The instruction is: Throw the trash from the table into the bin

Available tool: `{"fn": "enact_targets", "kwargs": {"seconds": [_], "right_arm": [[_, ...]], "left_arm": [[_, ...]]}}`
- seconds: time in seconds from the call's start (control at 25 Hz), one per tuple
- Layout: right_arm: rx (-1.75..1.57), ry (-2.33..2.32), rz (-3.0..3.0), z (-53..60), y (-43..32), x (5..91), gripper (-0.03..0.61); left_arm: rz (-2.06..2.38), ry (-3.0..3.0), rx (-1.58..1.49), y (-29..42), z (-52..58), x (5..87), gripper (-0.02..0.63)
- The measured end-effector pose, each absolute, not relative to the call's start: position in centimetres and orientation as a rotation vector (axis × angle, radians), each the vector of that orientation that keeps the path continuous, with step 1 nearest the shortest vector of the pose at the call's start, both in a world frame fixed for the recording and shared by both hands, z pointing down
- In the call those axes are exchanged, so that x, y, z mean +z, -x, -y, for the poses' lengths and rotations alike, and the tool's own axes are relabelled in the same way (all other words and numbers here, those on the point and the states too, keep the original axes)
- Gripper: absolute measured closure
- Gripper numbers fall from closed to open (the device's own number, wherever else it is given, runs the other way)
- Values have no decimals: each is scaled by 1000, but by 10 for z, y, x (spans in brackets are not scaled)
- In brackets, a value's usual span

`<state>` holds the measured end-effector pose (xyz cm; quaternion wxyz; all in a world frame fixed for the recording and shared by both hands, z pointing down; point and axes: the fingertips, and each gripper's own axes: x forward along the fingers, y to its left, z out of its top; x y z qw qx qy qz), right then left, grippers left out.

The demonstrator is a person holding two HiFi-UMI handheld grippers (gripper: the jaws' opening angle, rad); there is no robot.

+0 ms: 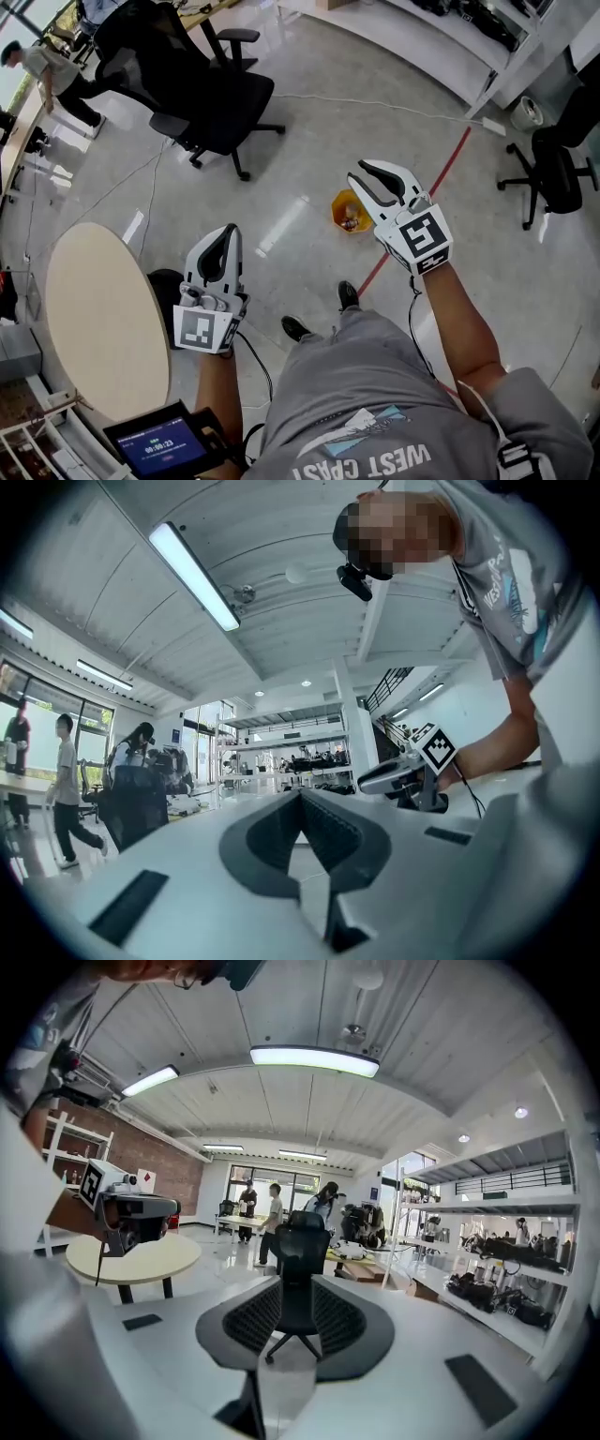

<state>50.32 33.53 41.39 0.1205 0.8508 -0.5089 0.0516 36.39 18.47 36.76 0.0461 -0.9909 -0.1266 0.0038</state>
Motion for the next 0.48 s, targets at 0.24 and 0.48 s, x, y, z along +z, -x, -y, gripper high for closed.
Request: {"fn": "enact_targets", "kwargs": {"seconds": [0.24,0.48], "right_arm": [[81,-2469,1447,-303,-455,359,472],[35,-2456,1427,-282,-419,334,472]], "left_arm": [[395,3017,94,-317,-145,327,571],[384,3013,107,-283,-120,316,571]]}}
